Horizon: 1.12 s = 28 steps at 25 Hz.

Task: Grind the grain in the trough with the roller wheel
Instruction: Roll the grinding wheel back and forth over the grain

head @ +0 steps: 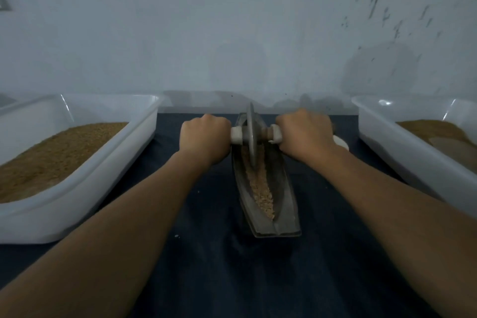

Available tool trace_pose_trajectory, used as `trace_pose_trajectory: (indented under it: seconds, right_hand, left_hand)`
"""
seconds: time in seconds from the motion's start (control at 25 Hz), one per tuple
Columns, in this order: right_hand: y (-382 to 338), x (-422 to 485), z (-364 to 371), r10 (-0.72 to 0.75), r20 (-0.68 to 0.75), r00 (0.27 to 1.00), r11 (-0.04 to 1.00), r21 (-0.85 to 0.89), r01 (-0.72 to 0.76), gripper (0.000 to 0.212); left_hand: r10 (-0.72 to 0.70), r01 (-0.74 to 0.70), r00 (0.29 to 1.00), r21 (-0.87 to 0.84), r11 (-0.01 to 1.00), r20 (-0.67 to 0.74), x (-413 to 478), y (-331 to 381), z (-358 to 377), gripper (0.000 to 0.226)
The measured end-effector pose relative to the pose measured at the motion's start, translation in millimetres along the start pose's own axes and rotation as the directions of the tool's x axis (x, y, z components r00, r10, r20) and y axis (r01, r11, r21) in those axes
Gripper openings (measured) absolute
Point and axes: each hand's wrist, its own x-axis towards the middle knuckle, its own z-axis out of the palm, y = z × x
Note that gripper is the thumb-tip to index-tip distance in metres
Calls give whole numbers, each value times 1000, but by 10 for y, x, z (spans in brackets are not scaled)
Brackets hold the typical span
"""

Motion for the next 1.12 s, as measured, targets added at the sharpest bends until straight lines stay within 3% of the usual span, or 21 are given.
trace_pose_trajectory:
  seconds: [0.12,0.24,0.32,0.4,0.52,0.6,0.64,0.68,0.8,0.88,1.0,1.08,1.12]
  right_hand:
    - [82,-109,-28,-45,-12,999,999,19,45,10]
    - [218,-625,16,-142,-222,965,990,-40,136,39]
    - [292,-731,51,-159,-345,925,987,-53,150,43]
    - [232,-579,119,-112,-284,952,994,-31,108,37]
    - [109,-98,178,29,-71,997,997,74,-24,22]
    - [101,65,204,45,2,999,994,102,-45,19]
    - [123,17,197,35,-5,999,994,103,-34,22]
    - [159,-97,193,1,-51,999,997,81,4,28]
    - [242,-566,84,-162,-290,943,987,-52,154,50]
    - [311,-706,43,-202,-385,901,979,-60,194,55]
    - [233,-531,93,-146,-259,955,988,-96,125,48]
    - [135,-185,121,-56,-149,987,998,-9,55,26]
    - [100,-35,100,0,-76,997,1000,24,2,14]
  left_hand:
    - [48,-47,998,27,998,-41,-140,-23,-42,2]
    - [229,-217,942,77,973,-243,-587,-113,-80,36]
    - [261,-246,917,85,965,-301,-601,-158,-107,47]
    - [193,-164,957,141,976,-218,-490,-103,-72,37]
    - [98,-85,988,112,990,-119,-14,5,-53,1]
    - [95,-90,995,115,989,-39,153,14,-76,8]
    - [108,-100,992,121,988,-65,112,-1,-60,6]
    - [113,-102,989,118,988,-96,-21,-24,-48,2]
    - [206,-191,949,83,978,-238,-573,-110,-42,46]
    - [276,-267,910,72,961,-309,-685,-194,-88,55]
    - [165,-146,968,108,983,-188,-541,-118,-52,34]
    - [76,-70,994,71,995,-76,-188,-28,-30,6]
    - [38,-38,999,49,998,6,-27,-3,-69,6]
